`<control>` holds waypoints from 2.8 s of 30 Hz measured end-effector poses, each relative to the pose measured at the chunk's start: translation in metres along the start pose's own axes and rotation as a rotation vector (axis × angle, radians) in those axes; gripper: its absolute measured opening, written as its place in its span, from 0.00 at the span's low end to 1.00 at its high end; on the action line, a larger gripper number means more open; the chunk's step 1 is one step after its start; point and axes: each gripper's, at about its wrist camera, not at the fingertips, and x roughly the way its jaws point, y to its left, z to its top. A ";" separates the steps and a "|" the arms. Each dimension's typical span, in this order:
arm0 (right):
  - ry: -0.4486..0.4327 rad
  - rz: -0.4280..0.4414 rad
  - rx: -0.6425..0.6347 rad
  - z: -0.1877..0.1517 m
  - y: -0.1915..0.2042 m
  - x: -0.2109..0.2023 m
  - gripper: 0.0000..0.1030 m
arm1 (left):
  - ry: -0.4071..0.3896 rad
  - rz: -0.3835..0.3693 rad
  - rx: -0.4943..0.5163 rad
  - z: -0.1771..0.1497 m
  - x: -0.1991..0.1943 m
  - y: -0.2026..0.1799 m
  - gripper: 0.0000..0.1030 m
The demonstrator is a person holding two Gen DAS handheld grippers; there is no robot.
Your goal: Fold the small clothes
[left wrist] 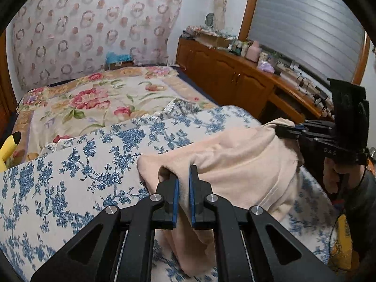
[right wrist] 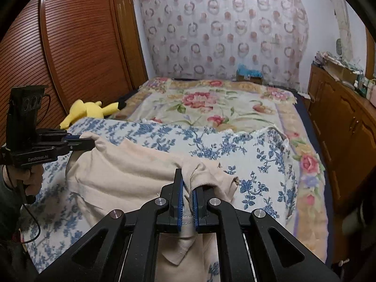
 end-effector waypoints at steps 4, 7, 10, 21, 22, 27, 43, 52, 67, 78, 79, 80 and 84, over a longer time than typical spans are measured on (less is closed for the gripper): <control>0.025 -0.012 0.010 0.001 -0.006 0.014 0.06 | 0.029 -0.006 0.001 0.000 0.014 0.003 0.08; 0.034 -0.019 0.023 0.003 -0.005 0.019 0.09 | 0.036 -0.021 -0.007 -0.001 0.017 0.006 0.08; 0.034 -0.032 0.017 0.007 -0.001 0.017 0.10 | 0.037 -0.036 -0.016 0.000 0.017 0.008 0.08; 0.010 -0.110 -0.018 0.002 0.005 -0.019 0.51 | 0.025 0.007 0.047 -0.013 -0.008 0.017 0.42; 0.014 -0.119 -0.028 0.000 0.006 -0.021 0.52 | 0.033 0.005 0.051 -0.017 -0.010 0.019 0.46; 0.031 -0.132 -0.050 -0.009 0.013 -0.041 0.55 | 0.071 -0.015 0.071 -0.034 -0.012 0.017 0.66; 0.189 -0.101 -0.152 -0.032 0.034 -0.029 0.55 | 0.140 -0.007 0.122 -0.046 0.001 0.003 0.66; 0.097 -0.104 -0.145 0.005 0.018 -0.013 0.55 | 0.118 0.035 0.148 -0.014 0.026 0.004 0.67; 0.020 -0.234 -0.011 0.037 -0.021 0.018 0.39 | 0.031 0.109 0.002 0.024 0.044 0.049 0.67; 0.036 -0.146 0.009 0.039 -0.003 0.024 0.39 | 0.017 0.109 -0.002 0.023 0.039 0.053 0.67; 0.043 -0.127 0.002 0.039 0.001 0.026 0.39 | 0.021 0.107 0.003 0.022 0.040 0.051 0.67; 0.051 -0.115 -0.006 0.040 0.004 0.028 0.39 | 0.026 0.102 0.006 0.021 0.041 0.050 0.67; 0.110 -0.081 -0.015 0.047 0.007 0.051 0.39 | 0.043 0.093 0.015 0.018 0.044 0.044 0.67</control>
